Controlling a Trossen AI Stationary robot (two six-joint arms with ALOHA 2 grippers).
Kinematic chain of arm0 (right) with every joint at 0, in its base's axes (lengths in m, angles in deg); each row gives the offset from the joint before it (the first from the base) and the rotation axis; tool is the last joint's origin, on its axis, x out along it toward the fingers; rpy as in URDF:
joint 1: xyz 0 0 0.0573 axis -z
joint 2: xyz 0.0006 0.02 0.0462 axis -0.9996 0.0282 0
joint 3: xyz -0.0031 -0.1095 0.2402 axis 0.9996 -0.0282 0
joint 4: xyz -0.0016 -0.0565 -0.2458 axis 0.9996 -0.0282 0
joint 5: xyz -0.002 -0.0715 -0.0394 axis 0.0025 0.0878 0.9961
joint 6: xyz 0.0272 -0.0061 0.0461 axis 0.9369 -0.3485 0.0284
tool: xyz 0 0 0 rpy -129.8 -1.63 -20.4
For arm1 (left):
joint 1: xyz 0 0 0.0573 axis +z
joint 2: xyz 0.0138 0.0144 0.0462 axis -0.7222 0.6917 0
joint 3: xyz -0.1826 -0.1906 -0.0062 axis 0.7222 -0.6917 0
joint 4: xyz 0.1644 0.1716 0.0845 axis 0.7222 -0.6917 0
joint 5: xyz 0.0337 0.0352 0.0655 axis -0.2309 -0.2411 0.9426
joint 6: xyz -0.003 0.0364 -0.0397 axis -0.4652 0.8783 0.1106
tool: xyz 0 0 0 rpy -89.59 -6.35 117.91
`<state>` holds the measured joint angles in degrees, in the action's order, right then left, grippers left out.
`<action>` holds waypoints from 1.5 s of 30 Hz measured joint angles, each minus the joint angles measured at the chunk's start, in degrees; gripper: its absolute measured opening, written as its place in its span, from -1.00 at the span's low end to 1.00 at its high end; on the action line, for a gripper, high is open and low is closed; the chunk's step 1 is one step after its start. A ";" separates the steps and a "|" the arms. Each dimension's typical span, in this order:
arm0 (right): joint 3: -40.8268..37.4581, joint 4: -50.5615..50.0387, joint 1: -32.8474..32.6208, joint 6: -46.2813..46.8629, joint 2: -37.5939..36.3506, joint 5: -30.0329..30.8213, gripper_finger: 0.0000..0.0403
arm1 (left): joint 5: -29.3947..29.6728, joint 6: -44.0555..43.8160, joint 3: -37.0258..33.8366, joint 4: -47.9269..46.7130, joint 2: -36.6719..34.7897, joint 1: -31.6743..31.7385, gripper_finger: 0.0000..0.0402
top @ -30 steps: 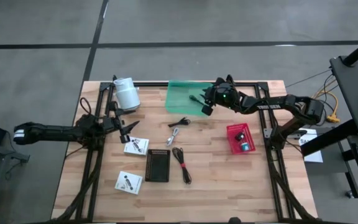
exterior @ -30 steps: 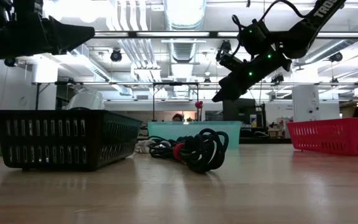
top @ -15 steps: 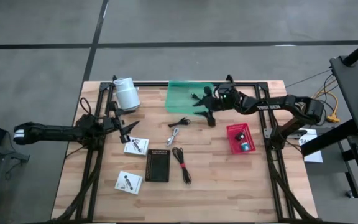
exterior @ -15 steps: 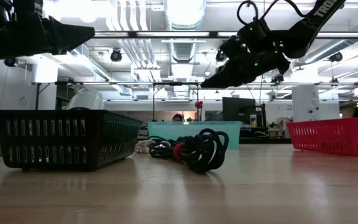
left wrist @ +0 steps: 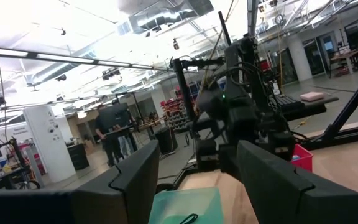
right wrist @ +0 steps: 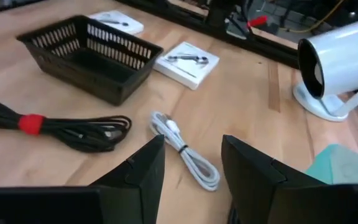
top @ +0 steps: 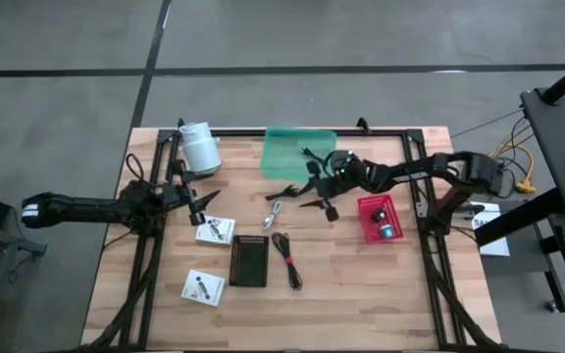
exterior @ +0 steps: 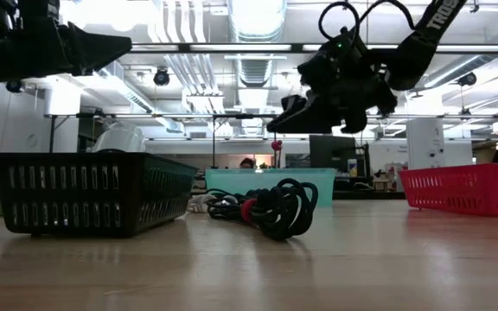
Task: Pick and place items into bin
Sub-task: Put the top black charger cable wire into the green bin
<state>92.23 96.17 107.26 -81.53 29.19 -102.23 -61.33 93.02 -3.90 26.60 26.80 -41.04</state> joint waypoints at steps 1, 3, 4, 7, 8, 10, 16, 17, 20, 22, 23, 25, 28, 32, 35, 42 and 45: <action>0.00 0.72 -0.27 -0.01 0.69 0.82 -0.29 | -0.01 0.00 0.00 0.00 0.00 -0.02 0.00; 0.00 1.78 -0.47 -0.06 1.86 2.60 -0.28 | -0.01 0.00 0.00 -0.01 0.00 0.00 0.00; 0.05 1.91 -0.50 -0.04 2.51 3.02 -0.28 | -0.01 0.00 0.00 -0.02 0.00 -0.01 0.00; 1.44 1.08 -0.51 1.12 4.66 3.02 -0.27 | 0.01 0.00 0.00 -0.04 0.00 -0.02 0.00; 2.09 0.69 -0.55 1.27 5.40 3.01 -0.26 | 0.01 0.00 0.00 -0.04 0.00 -0.02 0.00; 3.53 0.10 -0.58 0.98 6.93 3.03 -0.26 | -0.01 0.00 0.00 -0.10 -0.02 -0.01 0.00; 8.82 -4.42 -0.66 -1.33 11.35 4.37 -0.28 | -0.01 0.00 0.00 -0.20 0.00 0.00 0.00; 10.07 -6.29 -0.72 -1.68 12.08 5.47 -0.28 | 0.01 0.00 0.00 -0.22 0.00 -0.02 0.00; 14.32 -14.38 -0.90 -3.29 13.69 9.93 -0.26 | 0.01 0.00 0.00 -0.22 0.04 0.00 0.00; 17.27 -19.70 -0.91 -3.91 14.55 11.56 -0.25 | 0.01 0.00 0.00 -0.26 0.01 -0.01 0.00; 18.76 -22.07 -0.92 -3.93 15.05 11.68 -0.24 | 0.01 0.00 0.00 -0.23 -0.02 0.00 0.00; 21.66 -25.68 -0.90 -3.92 16.18 11.80 -0.24 | 0.11 0.00 0.00 -0.26 0.02 0.00 0.00; 25.61 -30.44 -0.92 -4.24 18.02 11.84 -0.26 | 0.21 0.00 0.00 -0.26 0.02 0.00 0.00; 29.85 -33.47 -0.90 -4.30 21.17 14.05 -0.28 | 0.20 0.00 0.00 -0.26 0.02 -0.02 0.00; 32.14 -35.38 -1.01 -5.27 23.31 17.78 -0.28 | 0.23 0.00 0.00 -0.26 0.02 -0.02 0.00; 34.68 -39.02 -1.41 -5.62 25.11 21.19 -0.27 | 0.60 0.00 0.00 -0.31 0.02 0.00 0.00; 34.75 -39.35 -1.53 -5.64 24.91 21.17 -0.31 | 0.62 0.00 0.00 -0.28 0.02 0.00 0.00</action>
<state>126.98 56.82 105.73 -87.17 54.11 -81.06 -60.71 93.02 -3.90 26.32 26.82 -41.04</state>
